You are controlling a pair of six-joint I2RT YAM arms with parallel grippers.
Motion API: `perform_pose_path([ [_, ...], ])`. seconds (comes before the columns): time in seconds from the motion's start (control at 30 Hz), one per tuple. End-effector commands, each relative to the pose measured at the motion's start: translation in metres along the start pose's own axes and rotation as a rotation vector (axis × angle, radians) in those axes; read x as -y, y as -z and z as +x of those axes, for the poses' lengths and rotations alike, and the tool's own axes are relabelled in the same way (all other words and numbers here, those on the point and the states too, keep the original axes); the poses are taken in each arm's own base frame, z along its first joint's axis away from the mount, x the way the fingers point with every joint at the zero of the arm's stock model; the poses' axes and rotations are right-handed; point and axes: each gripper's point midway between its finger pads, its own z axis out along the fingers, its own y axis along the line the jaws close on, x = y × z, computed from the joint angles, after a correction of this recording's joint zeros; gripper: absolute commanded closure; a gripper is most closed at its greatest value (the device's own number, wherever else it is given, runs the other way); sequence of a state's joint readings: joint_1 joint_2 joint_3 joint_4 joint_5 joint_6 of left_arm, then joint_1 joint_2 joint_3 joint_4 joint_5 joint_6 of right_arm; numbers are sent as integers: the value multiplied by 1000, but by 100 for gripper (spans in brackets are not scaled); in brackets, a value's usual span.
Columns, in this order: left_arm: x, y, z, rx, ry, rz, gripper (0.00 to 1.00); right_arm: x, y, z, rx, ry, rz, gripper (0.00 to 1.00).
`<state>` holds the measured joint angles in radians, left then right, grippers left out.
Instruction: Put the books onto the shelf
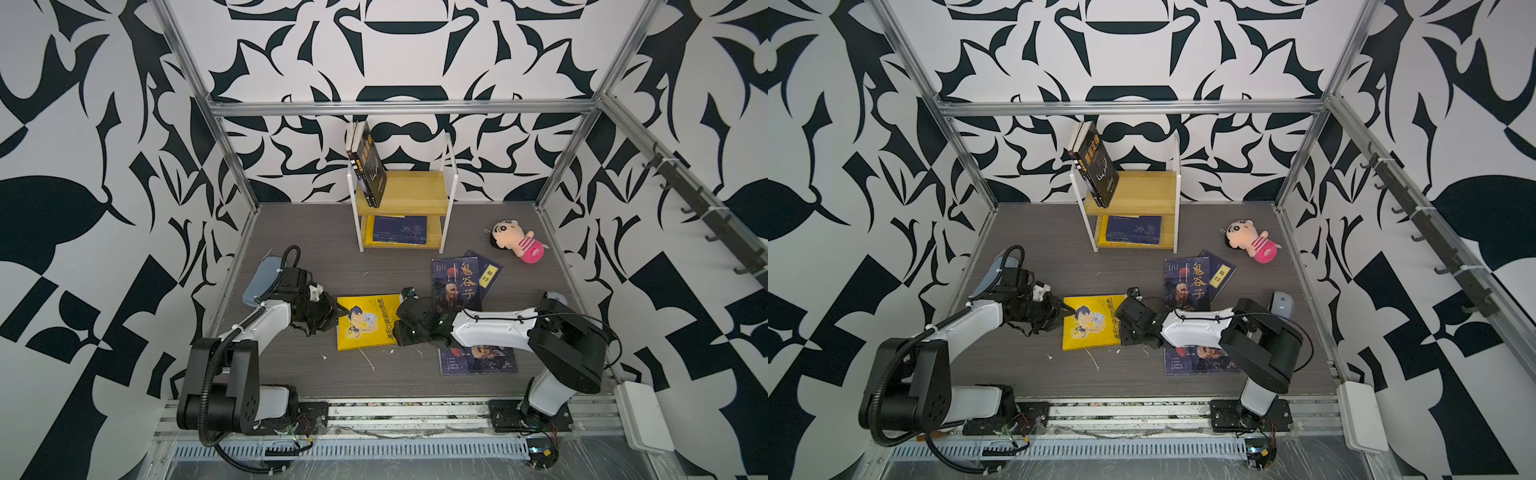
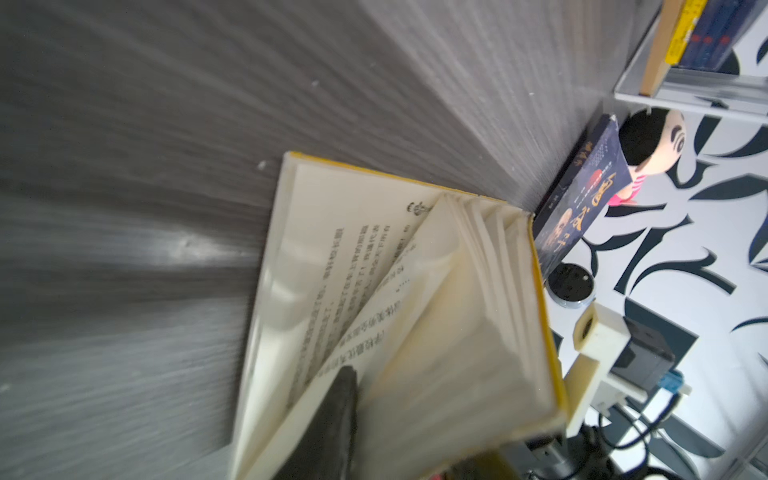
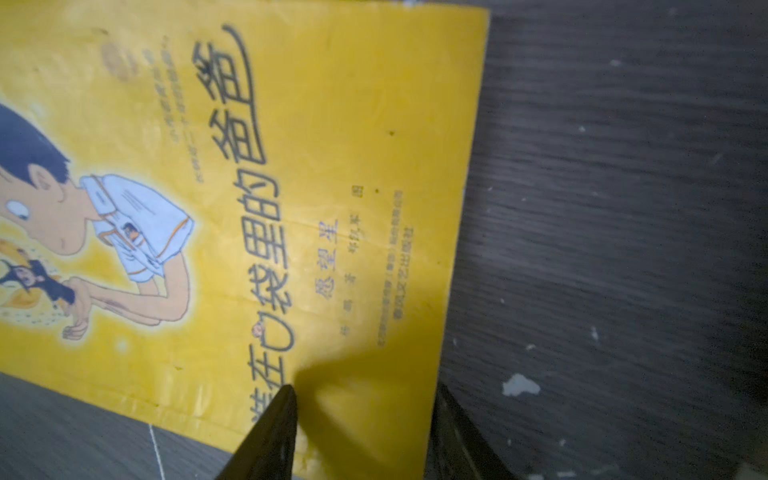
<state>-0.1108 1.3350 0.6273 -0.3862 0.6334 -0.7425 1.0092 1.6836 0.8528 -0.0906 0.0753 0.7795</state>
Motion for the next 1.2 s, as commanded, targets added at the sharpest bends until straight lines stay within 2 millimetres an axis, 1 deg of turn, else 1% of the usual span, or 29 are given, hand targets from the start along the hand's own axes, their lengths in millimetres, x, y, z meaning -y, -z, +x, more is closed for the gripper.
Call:
perform_pose_path([
  [0.0,32,8,13,-57,-42,102,79,-24,3,1,-10,47,-74,49],
  [0.13,29,11,12,-40,-37,89,98,-22,16,-7,41,74,-72,46],
  [0.17,29,12,11,-36,-36,88,100,-19,21,-10,54,95,-56,45],
  [0.2,36,18,11,-15,-62,103,100,-14,27,-13,69,114,-32,43],
  [0.27,39,22,10,-6,-76,103,100,-6,38,-17,108,141,-1,42],
  [0.37,42,25,8,6,-76,110,100,6,58,-25,190,180,39,39],
  [0.43,42,27,6,12,-58,118,100,11,70,-28,240,226,73,35],
  [0.47,42,27,5,14,-54,119,100,12,77,-30,269,260,91,33],
  [0.53,43,28,5,10,-44,124,100,6,89,-31,332,359,118,32],
  [0.63,43,28,4,12,-40,126,100,-3,98,-28,403,527,158,32],
  [0.73,43,29,3,20,-54,121,100,-20,102,-24,460,700,192,33],
  [0.8,42,28,3,18,-46,117,100,-35,100,-18,502,825,207,33],
  [0.87,40,27,4,16,-36,116,100,-48,91,-13,510,920,209,33],
  [0.93,40,27,4,16,-41,117,100,-59,81,-4,480,1031,201,31],
  [0.97,41,27,4,15,-46,115,100,-62,78,-4,474,1074,215,31],
  [1.03,40,27,4,12,-45,112,100,-65,76,-11,504,1098,263,31],
  [1.17,38,25,3,15,-38,109,100,-76,71,-16,565,1172,268,32],
])
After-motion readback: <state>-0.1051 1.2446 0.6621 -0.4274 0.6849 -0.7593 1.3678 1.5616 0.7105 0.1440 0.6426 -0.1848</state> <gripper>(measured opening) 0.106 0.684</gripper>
